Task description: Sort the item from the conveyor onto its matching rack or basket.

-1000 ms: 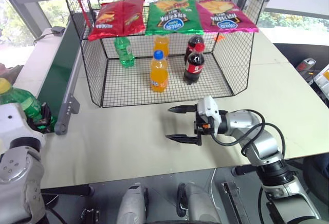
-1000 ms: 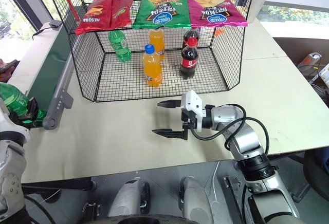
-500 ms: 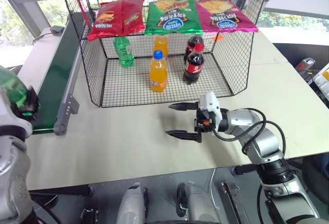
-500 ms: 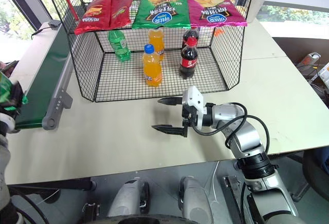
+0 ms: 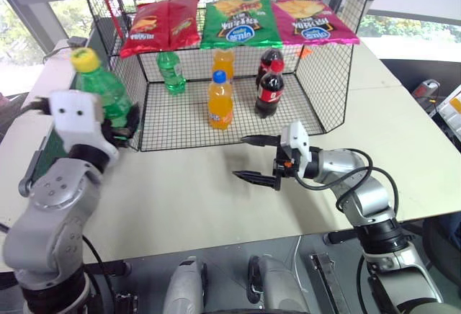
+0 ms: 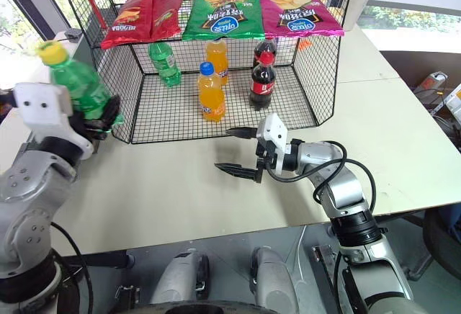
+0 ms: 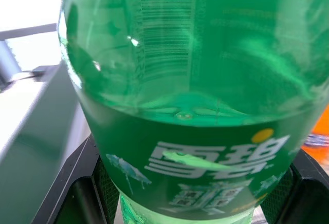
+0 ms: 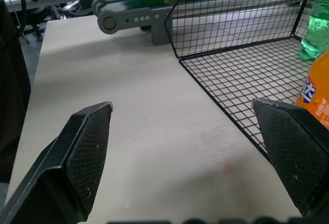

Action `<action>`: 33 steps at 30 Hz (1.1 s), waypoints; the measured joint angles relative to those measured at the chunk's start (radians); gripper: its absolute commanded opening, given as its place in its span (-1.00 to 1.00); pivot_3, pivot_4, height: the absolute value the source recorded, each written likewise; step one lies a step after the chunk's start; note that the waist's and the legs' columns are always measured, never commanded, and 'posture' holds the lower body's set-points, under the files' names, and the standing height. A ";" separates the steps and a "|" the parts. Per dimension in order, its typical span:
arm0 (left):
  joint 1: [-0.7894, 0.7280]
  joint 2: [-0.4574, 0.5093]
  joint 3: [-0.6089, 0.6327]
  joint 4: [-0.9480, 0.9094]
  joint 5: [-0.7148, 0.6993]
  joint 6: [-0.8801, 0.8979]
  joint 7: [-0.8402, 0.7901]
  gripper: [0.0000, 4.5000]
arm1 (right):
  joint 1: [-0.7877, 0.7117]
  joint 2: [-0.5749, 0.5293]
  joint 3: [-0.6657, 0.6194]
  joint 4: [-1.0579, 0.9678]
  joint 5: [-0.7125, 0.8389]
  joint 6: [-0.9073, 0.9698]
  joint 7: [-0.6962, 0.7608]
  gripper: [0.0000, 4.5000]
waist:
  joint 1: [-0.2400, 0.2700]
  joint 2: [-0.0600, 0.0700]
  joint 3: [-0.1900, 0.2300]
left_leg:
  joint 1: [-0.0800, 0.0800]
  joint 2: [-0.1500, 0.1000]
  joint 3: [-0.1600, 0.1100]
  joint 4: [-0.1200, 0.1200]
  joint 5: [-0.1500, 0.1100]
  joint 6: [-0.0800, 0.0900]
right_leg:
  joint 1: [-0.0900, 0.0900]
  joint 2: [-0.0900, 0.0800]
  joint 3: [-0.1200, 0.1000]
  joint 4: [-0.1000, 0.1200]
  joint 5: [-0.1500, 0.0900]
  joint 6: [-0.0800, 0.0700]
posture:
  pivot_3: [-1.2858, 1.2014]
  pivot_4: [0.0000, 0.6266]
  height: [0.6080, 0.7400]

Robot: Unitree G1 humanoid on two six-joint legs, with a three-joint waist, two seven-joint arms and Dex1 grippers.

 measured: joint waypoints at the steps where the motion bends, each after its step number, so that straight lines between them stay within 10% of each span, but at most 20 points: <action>1: -0.010 -0.003 -0.026 0.015 0.007 -0.002 0.000 0.22 | 0.000 0.000 0.000 0.004 -0.002 -0.001 -0.001 1.00 | 0.001 0.000 0.000 | 0.000 0.000 0.000 0.000 0.000 0.000 | 0.000 0.000 0.000 0.000 0.000 0.000 | 0.03 -0.52 1.00; 13: -0.197 -0.163 -0.254 0.546 0.250 -0.246 0.069 0.22 | -0.015 0.015 0.006 0.050 -0.062 -0.026 -0.046 1.00 | 0.002 0.000 0.000 | -0.002 0.000 0.000 0.000 0.001 -0.001 | -0.001 0.000 0.000 -0.001 0.000 0.001 | 0.03 -0.52 1.00; 29: -0.348 -0.263 -0.262 1.027 0.373 -0.561 0.096 0.22 | -0.082 0.058 0.013 0.136 -0.174 -0.045 -0.183 1.00 | 0.001 0.000 0.000 | -0.003 0.000 0.001 0.000 0.001 -0.002 | -0.002 -0.001 -0.001 0.000 0.001 0.001 | 0.03 -0.52 1.00; 33: -0.349 -0.270 -0.253 1.037 0.379 -0.585 0.107 0.99 | -0.087 0.063 0.016 0.172 -0.196 -0.060 -0.196 1.00 | 0.001 0.000 0.000 | -0.003 0.000 0.001 0.000 0.001 -0.002 | -0.002 -0.001 -0.001 0.000 0.001 0.001 | 0.03 -0.52 1.00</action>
